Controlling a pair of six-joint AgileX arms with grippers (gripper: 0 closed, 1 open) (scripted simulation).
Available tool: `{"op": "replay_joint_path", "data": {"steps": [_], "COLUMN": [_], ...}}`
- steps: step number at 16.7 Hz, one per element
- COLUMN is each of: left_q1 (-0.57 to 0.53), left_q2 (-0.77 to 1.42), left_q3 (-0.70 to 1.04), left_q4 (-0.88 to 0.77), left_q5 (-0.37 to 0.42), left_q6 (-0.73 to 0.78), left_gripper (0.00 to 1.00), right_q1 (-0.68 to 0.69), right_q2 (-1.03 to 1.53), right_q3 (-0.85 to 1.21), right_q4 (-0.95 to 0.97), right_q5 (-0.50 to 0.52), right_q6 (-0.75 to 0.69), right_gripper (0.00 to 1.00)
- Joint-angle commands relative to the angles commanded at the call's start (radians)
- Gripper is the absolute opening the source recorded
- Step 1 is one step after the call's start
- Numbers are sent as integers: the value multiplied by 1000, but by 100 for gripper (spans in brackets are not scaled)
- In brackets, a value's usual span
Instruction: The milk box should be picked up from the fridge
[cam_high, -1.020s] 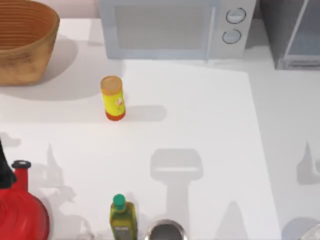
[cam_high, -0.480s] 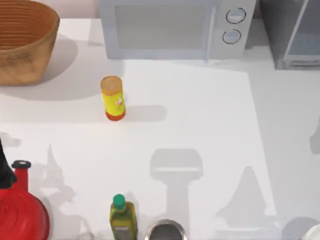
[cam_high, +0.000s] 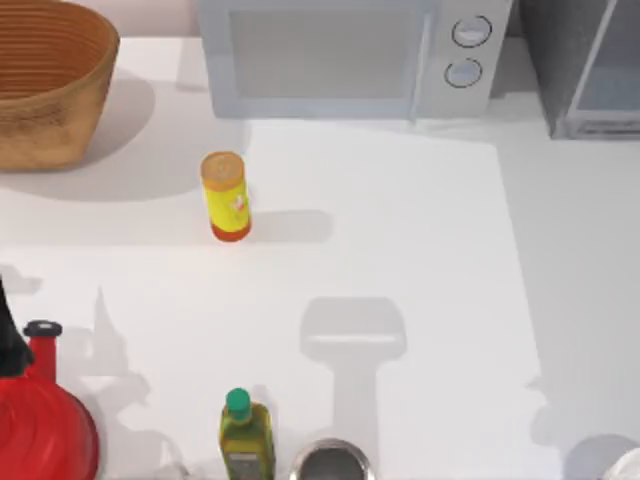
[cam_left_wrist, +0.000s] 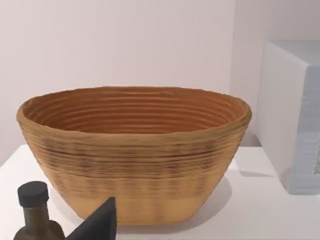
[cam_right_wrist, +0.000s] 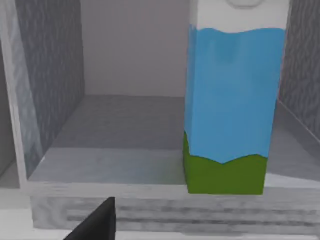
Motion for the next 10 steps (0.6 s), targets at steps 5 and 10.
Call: {"op": "replay_joint_path", "data": {"steps": [5, 10], "left_q1": [0, 0], "left_q2": [0, 0], "left_q3": [0, 0], "left_q4": [0, 0], "left_q5": [0, 0], "left_q6": [0, 0], "left_gripper": [100, 100], "right_q1": [-40, -33], "right_q2": [147, 146], "right_q3": [-4, -2], "right_q4": [112, 109], "right_q5": [-44, -43], "right_q6": [7, 6], "right_gripper": [100, 100]}}
